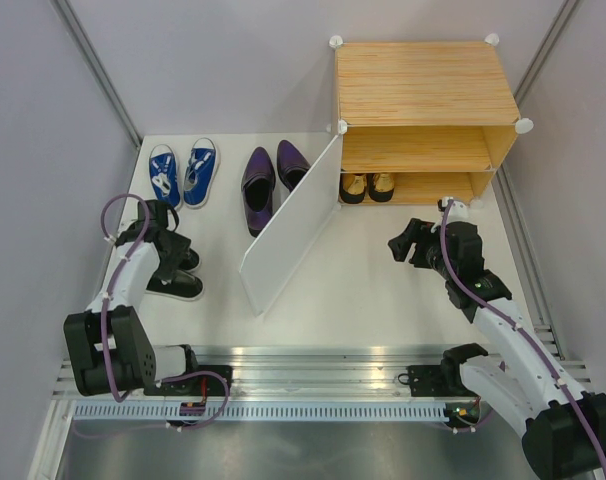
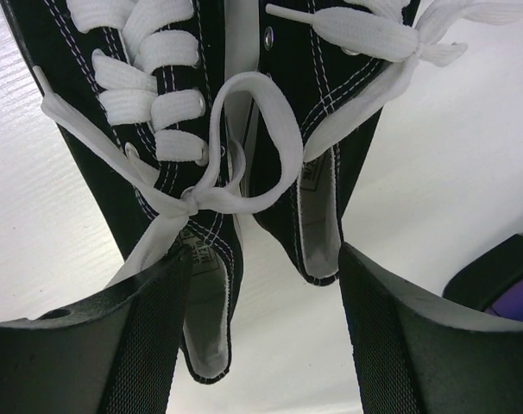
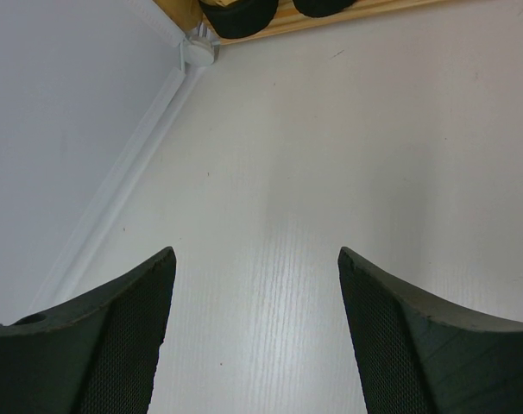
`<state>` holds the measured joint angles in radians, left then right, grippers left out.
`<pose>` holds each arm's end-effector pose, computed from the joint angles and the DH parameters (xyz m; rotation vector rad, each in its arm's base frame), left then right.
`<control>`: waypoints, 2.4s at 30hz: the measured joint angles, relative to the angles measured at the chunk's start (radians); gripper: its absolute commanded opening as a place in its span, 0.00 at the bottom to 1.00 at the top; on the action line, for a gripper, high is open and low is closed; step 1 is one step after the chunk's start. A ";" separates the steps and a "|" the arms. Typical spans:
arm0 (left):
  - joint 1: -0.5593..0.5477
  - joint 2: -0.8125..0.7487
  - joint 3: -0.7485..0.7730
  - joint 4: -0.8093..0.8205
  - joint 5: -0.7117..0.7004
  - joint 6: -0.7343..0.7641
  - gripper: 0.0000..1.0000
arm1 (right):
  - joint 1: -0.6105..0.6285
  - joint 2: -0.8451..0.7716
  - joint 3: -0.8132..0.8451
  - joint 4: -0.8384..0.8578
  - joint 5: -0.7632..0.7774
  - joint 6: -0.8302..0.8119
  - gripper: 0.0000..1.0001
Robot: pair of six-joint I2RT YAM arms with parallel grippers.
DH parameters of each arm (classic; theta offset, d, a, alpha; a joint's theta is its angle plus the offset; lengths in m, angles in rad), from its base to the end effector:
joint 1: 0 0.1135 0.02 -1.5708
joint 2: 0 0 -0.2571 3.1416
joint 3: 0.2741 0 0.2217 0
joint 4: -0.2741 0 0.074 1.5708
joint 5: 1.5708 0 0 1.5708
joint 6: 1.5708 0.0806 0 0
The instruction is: Place and organize the shoes in the shoe cabinet
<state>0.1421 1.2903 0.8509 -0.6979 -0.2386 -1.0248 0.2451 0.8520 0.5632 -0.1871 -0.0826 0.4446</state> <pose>0.2265 0.0516 0.1858 -1.5183 2.1731 0.0379 0.2017 0.0573 0.2330 0.1553 2.0785 0.5104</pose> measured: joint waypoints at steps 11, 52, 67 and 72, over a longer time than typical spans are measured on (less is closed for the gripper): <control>0.023 -0.001 -0.035 0.017 -0.043 -0.038 0.68 | 0.000 0.016 0.000 0.000 -0.018 0.000 0.79; 0.067 -0.469 0.244 -0.027 0.086 0.283 0.02 | 0.000 0.056 -0.002 0.020 -0.056 0.007 0.78; 0.064 -0.478 0.089 -0.064 0.265 0.375 0.66 | 0.000 -0.043 -0.005 0.013 -0.073 0.019 0.82; 0.063 -0.486 -0.112 -0.088 0.329 0.357 0.69 | 0.000 0.008 -0.024 0.013 -0.073 0.011 0.83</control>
<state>0.2054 0.8047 0.7387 -0.7856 0.0902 -0.6674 0.2451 0.8597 0.5388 -0.1741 -0.1558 0.4557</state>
